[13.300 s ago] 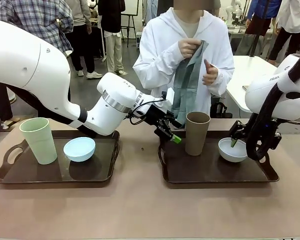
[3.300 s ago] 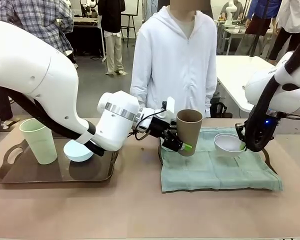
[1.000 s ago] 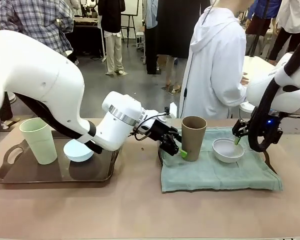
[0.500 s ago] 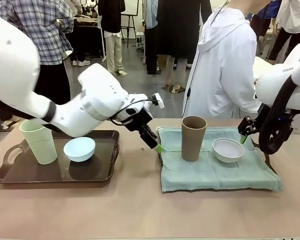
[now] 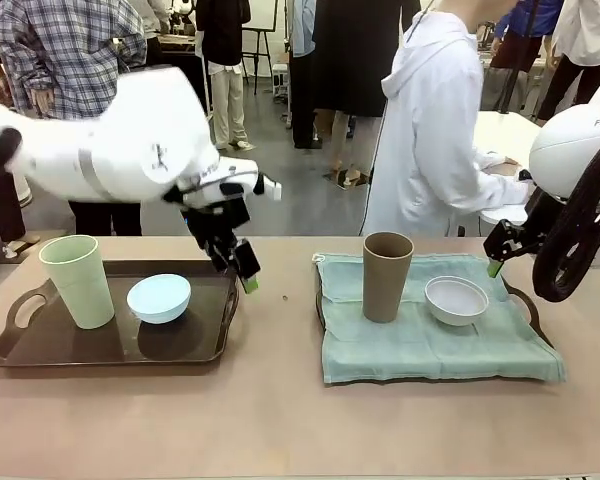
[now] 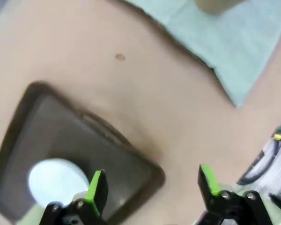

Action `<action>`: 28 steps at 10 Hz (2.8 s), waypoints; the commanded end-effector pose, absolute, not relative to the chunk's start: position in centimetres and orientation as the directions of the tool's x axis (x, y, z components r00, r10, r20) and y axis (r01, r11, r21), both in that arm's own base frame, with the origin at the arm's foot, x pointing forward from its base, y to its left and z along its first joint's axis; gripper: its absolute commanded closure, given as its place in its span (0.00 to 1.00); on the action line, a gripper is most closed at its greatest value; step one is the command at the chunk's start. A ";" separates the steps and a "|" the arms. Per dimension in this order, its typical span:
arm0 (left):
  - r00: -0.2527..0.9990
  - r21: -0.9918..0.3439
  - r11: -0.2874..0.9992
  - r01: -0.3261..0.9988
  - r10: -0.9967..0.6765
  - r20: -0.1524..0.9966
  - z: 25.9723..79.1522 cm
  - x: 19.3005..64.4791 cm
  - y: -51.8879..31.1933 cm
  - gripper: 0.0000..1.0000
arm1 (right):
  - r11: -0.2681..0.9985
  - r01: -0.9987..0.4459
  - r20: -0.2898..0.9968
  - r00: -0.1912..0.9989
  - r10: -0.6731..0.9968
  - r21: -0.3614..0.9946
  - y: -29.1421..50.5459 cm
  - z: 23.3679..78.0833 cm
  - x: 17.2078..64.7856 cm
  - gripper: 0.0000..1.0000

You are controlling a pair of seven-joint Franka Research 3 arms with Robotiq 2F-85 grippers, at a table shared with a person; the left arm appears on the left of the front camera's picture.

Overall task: Set up a tray with a mat and arrange the tableware.
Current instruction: Place the Picnic Bowl and Reusable plastic cup back onto the Handle tray in front of the human's position, then pick up the Picnic Bowl and Reusable plastic cup from the Handle tray in front of the human's position and hold them in the air.

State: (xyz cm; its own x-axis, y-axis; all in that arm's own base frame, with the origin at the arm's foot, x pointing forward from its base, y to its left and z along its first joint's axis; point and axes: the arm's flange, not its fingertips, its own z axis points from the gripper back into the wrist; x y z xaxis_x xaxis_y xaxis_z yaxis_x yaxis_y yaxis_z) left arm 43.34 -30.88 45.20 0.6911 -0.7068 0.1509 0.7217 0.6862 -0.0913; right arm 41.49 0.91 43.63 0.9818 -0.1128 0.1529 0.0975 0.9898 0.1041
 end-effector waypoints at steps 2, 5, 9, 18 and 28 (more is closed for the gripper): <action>0.805 -0.099 0.803 0.588 -0.593 -0.024 51.5 41.9 -36.5 0.00 | 0.992 0.082 0.152 0.984 -0.096 0.095 1.0 43.9 41.2 0.00; 0.809 -0.088 0.807 0.584 -0.587 -0.014 52.9 39.8 -36.1 0.00 | 0.990 0.096 0.159 0.981 -0.112 0.104 0.9 44.0 41.4 0.00; 0.809 -0.088 0.807 0.584 -0.587 -0.014 52.9 39.8 -36.1 0.00 | 0.990 0.096 0.159 0.981 -0.112 0.104 0.9 44.0 41.4 0.00; 0.817 -0.106 0.815 0.569 -0.575 -0.036 53.1 40.1 -36.7 0.00 | 0.990 0.096 0.158 0.981 -0.111 0.104 1.0 44.0 41.4 0.00; 0.909 -0.159 0.899 0.408 -0.416 -0.023 55.6 36.3 -10.7 0.00 | 0.886 0.380 0.071 0.909 -0.411 0.267 -11.6 45.3 34.4 0.00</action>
